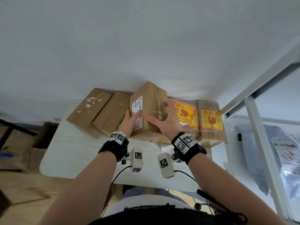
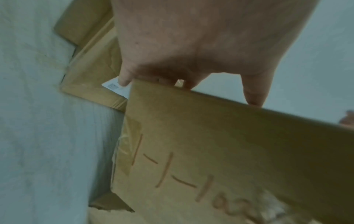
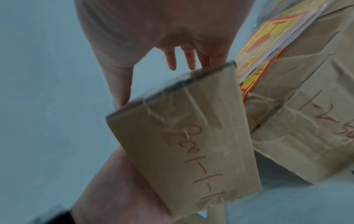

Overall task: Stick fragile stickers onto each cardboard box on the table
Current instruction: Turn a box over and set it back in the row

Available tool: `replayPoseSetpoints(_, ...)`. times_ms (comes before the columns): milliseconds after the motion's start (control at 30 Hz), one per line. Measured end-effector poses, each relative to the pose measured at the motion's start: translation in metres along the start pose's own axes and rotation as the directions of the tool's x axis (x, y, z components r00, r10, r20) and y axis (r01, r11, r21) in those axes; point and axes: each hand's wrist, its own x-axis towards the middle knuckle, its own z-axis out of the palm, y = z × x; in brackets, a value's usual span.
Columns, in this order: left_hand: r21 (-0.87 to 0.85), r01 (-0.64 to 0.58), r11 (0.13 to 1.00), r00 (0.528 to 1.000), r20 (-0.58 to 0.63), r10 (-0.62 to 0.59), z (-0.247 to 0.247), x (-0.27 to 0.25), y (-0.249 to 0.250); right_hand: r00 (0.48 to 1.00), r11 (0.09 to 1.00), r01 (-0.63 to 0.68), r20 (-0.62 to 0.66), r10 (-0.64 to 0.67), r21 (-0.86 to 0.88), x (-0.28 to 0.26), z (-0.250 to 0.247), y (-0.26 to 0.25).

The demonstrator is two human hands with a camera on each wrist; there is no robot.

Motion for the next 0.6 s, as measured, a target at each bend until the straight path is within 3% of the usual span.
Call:
replayPoseSetpoints(167,-0.019,0.011,1.0,0.997,0.072,-0.01,-0.012,-0.007,0.01,0.996,0.983,0.075,0.05,-0.068,-0.165,-0.003,0.023,-0.001)
replayPoseSetpoints(433,0.275,-0.042,0.961,0.996,0.092,0.017,-0.011,0.013,-0.005,0.991,0.922,0.017,0.131,0.037,-0.386,0.0,0.041,0.006)
replayPoseSetpoints(600,0.35,-0.071,0.934,0.996,0.078,0.047,-0.011,0.016,-0.006,0.982,0.887,0.065,0.188,0.025,-0.457,0.003,0.042,0.012)
